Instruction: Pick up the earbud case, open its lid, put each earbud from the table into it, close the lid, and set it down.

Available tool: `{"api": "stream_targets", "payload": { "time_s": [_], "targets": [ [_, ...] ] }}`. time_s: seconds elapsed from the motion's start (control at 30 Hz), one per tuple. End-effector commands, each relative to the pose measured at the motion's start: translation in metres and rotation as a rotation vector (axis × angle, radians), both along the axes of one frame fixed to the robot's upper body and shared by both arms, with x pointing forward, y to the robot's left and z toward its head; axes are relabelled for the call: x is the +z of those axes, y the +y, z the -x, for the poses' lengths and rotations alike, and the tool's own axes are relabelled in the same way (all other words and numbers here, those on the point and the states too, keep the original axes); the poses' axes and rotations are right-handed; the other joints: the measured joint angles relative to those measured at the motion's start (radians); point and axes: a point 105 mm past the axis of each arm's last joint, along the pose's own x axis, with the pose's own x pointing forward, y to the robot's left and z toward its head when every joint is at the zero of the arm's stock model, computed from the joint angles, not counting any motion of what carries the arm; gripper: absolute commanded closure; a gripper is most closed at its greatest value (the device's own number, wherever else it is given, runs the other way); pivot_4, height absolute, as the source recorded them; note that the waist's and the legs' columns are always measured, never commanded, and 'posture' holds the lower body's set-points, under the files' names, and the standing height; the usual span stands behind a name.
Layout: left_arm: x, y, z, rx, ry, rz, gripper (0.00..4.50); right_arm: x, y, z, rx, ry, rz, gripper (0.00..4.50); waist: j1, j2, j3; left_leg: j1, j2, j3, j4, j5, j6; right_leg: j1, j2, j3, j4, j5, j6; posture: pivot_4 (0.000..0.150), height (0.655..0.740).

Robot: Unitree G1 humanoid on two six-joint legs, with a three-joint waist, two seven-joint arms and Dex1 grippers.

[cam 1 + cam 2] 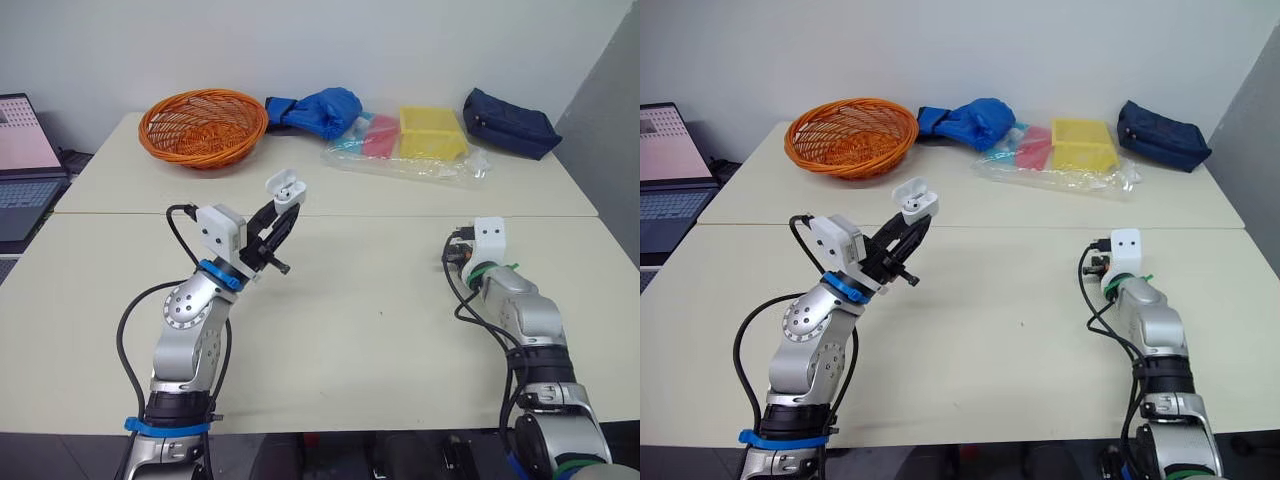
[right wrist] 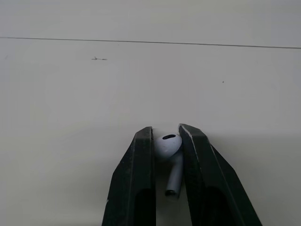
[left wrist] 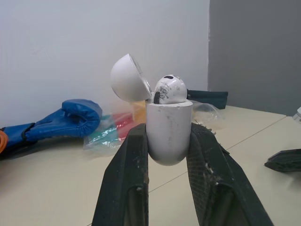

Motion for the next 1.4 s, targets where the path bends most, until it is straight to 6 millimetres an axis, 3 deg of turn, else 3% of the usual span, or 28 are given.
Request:
{"api": "stream_targets", "payload": {
  "time_s": [0.03,0.1,0.2,0.27,0.4,0.5,0.57,0.67,1.07,1.4],
  "targets": [
    [0.013,0.001,0.009,-0.002,-0.067,0.010,3.77,-0.001,0.005,0.016,0.102,0.031,-0.004,4.09,0.001,0.000,0.000,0.000,0.000,0.000,0.000,0.000,0.000,0.000,0.000,0.000,0.000,0.000,0.000,0.150,0.7400],
    [0.011,0.002,0.009,-0.001,-0.063,0.010,3.77,0.004,0.012,0.023,0.188,0.035,-0.017,4.09,0.001,0.000,0.000,0.000,0.000,0.000,0.000,0.000,0.000,0.000,0.000,0.000,0.000,0.000,0.000,0.150,0.7400],
    [0.008,0.002,0.011,-0.007,-0.057,0.008,3.77,0.027,0.035,0.044,0.511,0.017,0.014,4.09,0.001,0.000,0.000,0.000,0.000,0.000,0.000,0.000,0.000,0.000,0.000,0.000,0.000,0.000,0.000,0.150,0.7400],
    [0.004,0.001,0.011,-0.017,-0.054,-0.008,3.77,0.033,0.040,0.069,0.740,0.062,0.099,4.09,0.001,0.001,0.000,0.001,0.000,0.000,0.000,0.000,0.000,0.000,0.000,-0.001,0.000,0.000,0.000,0.150,0.7400],
    [0.000,-0.001,0.012,-0.023,-0.059,-0.005,3.77,0.016,-0.015,0.099,0.957,0.270,0.486,4.09,0.006,0.000,0.000,0.002,-0.002,0.000,0.000,0.000,0.000,0.002,-0.001,-0.002,-0.001,0.000,0.000,0.150,0.7400],
    [-0.001,-0.004,0.013,-0.025,-0.060,-0.005,3.77,0.013,-0.044,0.100,0.956,0.346,0.594,4.09,0.004,-0.001,0.000,0.003,-0.001,0.002,0.001,0.000,0.000,0.002,-0.001,-0.002,-0.002,0.000,0.001,0.150,0.7400],
    [-0.003,-0.004,0.014,-0.022,-0.058,0.003,3.77,0.018,-0.091,0.107,0.953,0.500,0.770,4.09,0.002,0.001,0.000,0.005,-0.001,0.002,0.001,0.000,0.000,0.003,-0.001,-0.001,-0.001,0.000,0.001,0.150,0.7400],
    [-0.007,-0.005,0.016,-0.022,-0.056,0.006,3.77,0.029,-0.123,0.114,0.963,0.624,0.864,4.09,0.002,0.006,0.000,0.005,-0.002,0.005,0.002,0.000,0.000,0.003,-0.002,0.000,-0.001,0.001,0.002,0.150,0.7400],
    [-0.006,-0.004,0.017,-0.011,-0.057,0.010,3.77,0.023,-0.154,0.104,0.966,0.738,1.007,4.09,0.001,0.007,0.000,0.006,-0.001,0.006,0.003,0.000,0.000,0.003,-0.001,0.001,0.000,0.002,0.001,0.150,0.7400],
    [-0.004,-0.005,0.020,-0.008,-0.055,0.005,3.77,0.016,-0.139,0.094,0.995,0.651,0.945,4.09,-0.003,0.007,0.001,0.014,0.000,0.004,0.006,0.000,0.000,0.012,0.000,0.001,0.001,0.002,0.001,0.150,0.7400]
  ]
}}
